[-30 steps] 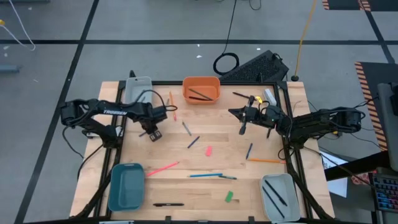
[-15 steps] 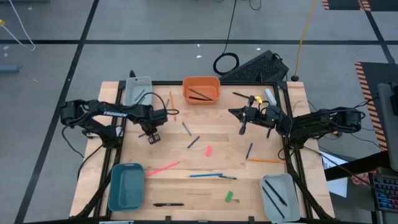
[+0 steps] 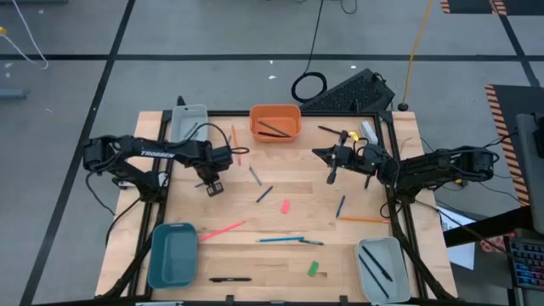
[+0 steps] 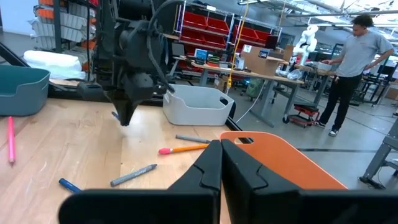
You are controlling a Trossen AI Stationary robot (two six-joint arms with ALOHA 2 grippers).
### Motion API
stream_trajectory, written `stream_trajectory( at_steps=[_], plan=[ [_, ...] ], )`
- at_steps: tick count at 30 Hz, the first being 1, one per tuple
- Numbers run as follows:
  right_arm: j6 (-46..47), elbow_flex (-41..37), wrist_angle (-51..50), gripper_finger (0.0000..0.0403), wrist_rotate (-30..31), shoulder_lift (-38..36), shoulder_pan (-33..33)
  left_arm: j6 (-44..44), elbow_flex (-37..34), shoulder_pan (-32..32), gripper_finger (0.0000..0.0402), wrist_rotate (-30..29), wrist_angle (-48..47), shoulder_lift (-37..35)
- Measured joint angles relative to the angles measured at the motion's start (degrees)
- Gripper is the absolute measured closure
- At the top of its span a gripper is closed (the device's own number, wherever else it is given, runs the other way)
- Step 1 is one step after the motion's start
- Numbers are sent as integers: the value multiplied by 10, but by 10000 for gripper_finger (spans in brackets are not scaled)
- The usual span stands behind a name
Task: Sort crayons/erasers/pens/pencils in bins
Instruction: Put the blue crayon into the top gray bin
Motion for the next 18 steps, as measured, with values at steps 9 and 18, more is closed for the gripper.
stream_trajectory(
  at_steps=[9, 18],
  plan=[
    [0, 0, 0, 403, 0, 0, 0, 48, 92, 44, 381, -47, -30, 0],
    [0, 0, -9, 403, 0, 0, 0, 93, 214, 116, 381, -156, -104, -1]
  ],
)
